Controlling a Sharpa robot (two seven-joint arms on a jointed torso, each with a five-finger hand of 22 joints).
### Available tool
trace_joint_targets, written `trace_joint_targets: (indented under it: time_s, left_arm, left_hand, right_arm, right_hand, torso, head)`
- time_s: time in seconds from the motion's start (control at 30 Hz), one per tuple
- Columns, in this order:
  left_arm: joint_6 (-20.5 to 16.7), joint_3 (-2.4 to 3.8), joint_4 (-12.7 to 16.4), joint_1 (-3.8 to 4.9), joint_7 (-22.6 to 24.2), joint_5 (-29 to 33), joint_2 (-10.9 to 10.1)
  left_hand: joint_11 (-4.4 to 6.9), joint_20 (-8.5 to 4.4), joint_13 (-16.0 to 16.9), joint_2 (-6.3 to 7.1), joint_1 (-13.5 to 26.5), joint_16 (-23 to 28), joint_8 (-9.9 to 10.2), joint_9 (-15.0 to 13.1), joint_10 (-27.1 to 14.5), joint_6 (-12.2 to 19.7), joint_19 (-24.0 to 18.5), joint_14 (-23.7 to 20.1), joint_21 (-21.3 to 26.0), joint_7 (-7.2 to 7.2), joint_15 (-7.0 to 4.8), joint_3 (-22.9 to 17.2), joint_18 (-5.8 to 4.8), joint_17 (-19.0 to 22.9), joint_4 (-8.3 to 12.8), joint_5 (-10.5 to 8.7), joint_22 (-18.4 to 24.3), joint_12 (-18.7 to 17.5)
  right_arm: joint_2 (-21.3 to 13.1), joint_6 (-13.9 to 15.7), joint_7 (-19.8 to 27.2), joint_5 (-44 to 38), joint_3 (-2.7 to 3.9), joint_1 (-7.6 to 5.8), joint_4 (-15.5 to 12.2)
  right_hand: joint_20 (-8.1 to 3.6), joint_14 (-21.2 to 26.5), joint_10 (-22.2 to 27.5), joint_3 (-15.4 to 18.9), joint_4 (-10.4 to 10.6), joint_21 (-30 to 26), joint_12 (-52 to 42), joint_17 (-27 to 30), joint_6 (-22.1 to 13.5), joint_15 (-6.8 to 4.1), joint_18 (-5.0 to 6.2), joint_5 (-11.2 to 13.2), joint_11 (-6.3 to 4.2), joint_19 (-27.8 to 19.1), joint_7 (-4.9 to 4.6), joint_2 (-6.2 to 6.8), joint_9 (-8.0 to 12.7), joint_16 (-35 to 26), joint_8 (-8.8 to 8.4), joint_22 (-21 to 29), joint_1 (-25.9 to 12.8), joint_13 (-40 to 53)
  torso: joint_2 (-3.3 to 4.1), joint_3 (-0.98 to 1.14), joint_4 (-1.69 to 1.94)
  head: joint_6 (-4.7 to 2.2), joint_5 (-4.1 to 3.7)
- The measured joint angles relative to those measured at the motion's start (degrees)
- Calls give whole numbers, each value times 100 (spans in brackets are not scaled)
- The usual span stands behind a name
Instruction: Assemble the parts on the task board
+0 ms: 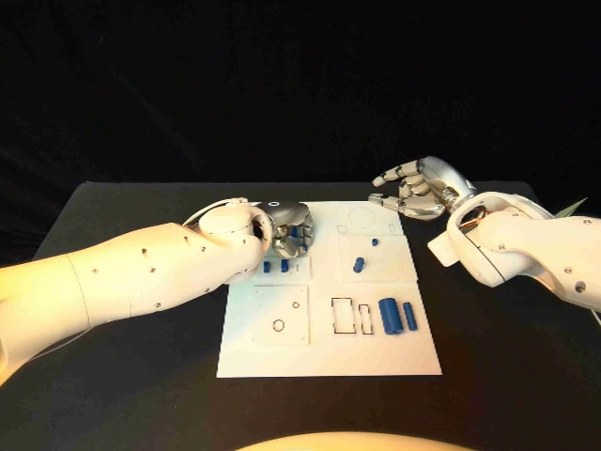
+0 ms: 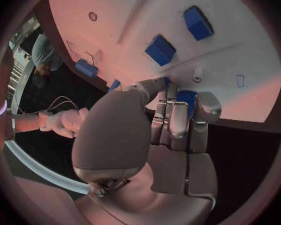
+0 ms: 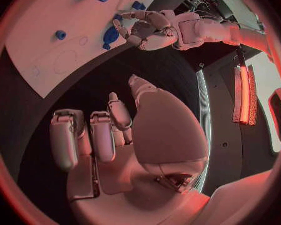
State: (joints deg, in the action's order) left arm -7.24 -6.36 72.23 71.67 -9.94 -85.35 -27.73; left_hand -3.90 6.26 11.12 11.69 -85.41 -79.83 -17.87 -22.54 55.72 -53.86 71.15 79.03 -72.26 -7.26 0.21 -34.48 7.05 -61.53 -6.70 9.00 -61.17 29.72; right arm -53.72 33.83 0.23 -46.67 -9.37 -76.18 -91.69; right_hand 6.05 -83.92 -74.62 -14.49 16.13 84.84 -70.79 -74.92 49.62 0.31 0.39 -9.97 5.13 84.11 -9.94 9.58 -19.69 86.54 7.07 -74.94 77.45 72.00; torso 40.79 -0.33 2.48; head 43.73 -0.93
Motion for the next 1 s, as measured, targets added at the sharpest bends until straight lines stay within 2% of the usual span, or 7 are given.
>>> trace_joint_targets:
  time_s: [0.1, 0.23, 0.37, 0.5, 0.7, 0.87, 1.0]
  left_arm:
    - [-73, 47, 103, -15, 21, 45, -77]
    - [-156, 165, 318, -18, 49, 126, -232]
    - [-180, 314, 572, -17, 69, 263, -455]
    - [-159, 389, 705, -11, 75, 425, -683]
    - [-90, 426, 752, -11, 74, 637, -944]
    - [-19, 435, 767, -18, 71, 752, -1021]
    - [38, 437, 730, -59, 71, 803, -1040]
  left_hand:
    - [-21, 0, -9, 0, 0, 0, 4, 8, 21, -7, 0, 0, 0, -32, 0, -17, 0, 4, 17, -1, 0, -27]
    - [-32, 21, -11, 0, 0, 0, 47, 8, 31, 2, 21, 0, -9, -42, 0, -24, 1, 7, 24, -1, -19, -42]
    - [-40, 21, -11, 0, 0, 0, 47, 8, 40, 2, 20, 0, -23, -42, 0, -24, 1, 7, 24, -1, -23, -49]
    - [-41, 21, -11, 3, 3, 0, 48, 9, 40, -19, 20, 0, -23, -62, 0, -39, 1, 14, 39, -1, -33, -49]
    - [-41, 21, -11, 25, 24, 0, 48, 9, 40, -19, 20, 20, -23, -62, 20, -50, 1, 21, 49, -1, -38, -68]
    - [-61, 21, -16, 24, 24, 0, 47, 9, 60, -19, 20, 20, -23, -62, 20, -55, 1, 27, 55, -1, -41, -73]
    - [-62, 20, -18, 25, 24, 0, 47, 9, 61, -19, 20, 20, -22, -62, 20, -71, 2, 35, 71, -1, -41, -76]
  right_arm:
    - [4, 0, 0, 0, 0, 0, 4]
    - [6, -2, 1, 0, 0, 1, 10]
    - [4, -3, 3, 0, 0, 1, 15]
    - [-3, -3, 4, 0, 0, 1, 16]
    - [-17, -3, 4, 0, 0, 1, 17]
    - [-13, -3, 5, 0, 0, 1, 22]
    - [-4, -4, 6, 0, 0, 4, 26]
  right_hand:
    - [0, 0, 0, 0, 0, 0, 0, 0, 0, 0, 0, 0, 0, 0, 0, 0, 0, 0, 0, 0, 0, 0]
    - [0, 0, 0, 0, 0, 0, 0, 0, 0, 0, 0, 0, 0, 0, 0, 0, 0, 0, 0, 0, 0, 0]
    - [0, 0, 0, 0, 0, 0, 0, 0, 0, 0, 0, 0, 0, 0, 0, 0, 0, 0, 0, 1, 0, -1]
    - [0, 0, 0, 0, 0, 0, 0, 1, 0, 0, 0, 0, 0, 0, 0, 0, 1, 0, 0, 1, 0, -1]
    - [0, 0, 0, 0, 0, 0, 0, 1, 0, 0, 0, 0, 0, 0, 0, 0, 4, 0, 0, 1, 0, -1]
    - [0, 0, 0, 0, 0, 0, 0, 1, 0, 0, 0, 0, 0, 0, 0, 0, 4, 0, 0, 2, 0, 5]
    - [0, 0, 0, 0, 0, 0, 0, 1, 0, 0, 0, 0, 0, 0, 0, 0, 4, 0, 0, 2, 0, 4]
  torso:
    - [-2, -1, -1]
    - [-4, -2, 0]
    - [-10, 3, 4]
    - [-12, 10, 7]
    - [-12, 14, 7]
    - [-5, 10, 9]
    - [-1, 3, 7]
  head:
    - [-14, 0]
    - [-25, -1]
    - [-31, 10]
    - [-38, 16]
    - [-46, 10]
    - [-47, 18]
    - [-40, 23]
